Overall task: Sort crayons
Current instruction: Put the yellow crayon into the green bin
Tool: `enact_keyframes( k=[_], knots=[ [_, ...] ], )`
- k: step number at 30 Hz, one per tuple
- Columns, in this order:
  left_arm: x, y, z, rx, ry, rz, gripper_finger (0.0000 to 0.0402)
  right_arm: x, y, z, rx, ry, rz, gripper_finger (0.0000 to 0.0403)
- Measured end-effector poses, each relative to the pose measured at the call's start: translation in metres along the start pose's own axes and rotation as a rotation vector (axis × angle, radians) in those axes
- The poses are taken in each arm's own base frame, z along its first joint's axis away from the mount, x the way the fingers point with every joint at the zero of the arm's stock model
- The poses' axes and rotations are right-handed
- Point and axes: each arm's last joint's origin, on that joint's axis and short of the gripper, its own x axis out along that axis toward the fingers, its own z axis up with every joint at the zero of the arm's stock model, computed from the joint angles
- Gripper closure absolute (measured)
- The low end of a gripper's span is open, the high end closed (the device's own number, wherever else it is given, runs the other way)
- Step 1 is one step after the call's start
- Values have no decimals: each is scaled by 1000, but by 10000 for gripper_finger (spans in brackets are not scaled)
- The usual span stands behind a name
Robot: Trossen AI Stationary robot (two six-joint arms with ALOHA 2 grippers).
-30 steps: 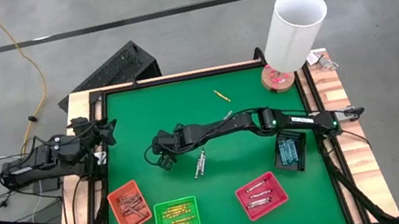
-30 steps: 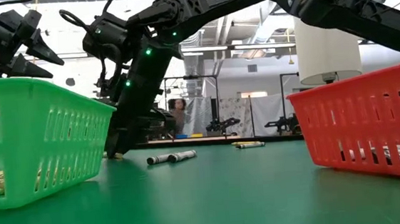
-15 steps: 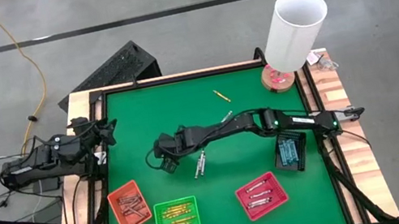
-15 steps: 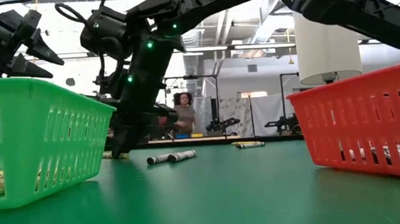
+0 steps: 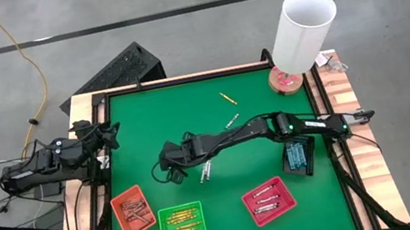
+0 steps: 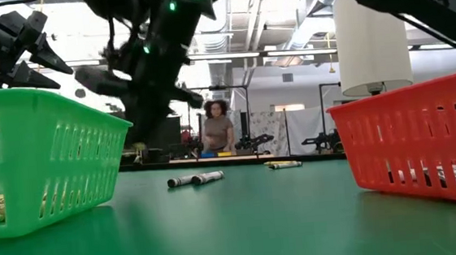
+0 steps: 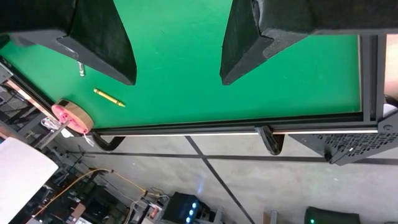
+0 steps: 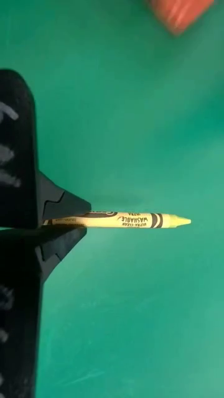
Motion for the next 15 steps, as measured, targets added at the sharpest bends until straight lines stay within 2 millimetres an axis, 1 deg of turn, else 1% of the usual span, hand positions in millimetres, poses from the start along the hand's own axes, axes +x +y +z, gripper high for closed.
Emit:
enact_keyframes(
  k=[2,5,9,15],
  knots=[
    [0,0,0,0,0,0,178,-11,4,3,-6,-21,18,402],
    [0,0,0,0,0,0,178,-23,15,3,-38,-58,55,402],
    [0,0,0,0,0,0,178,-39,33,-1,-86,-87,113,402],
    [0,0,0,-1,-1,0,178,-64,57,-11,-238,-126,169,403]
  ],
)
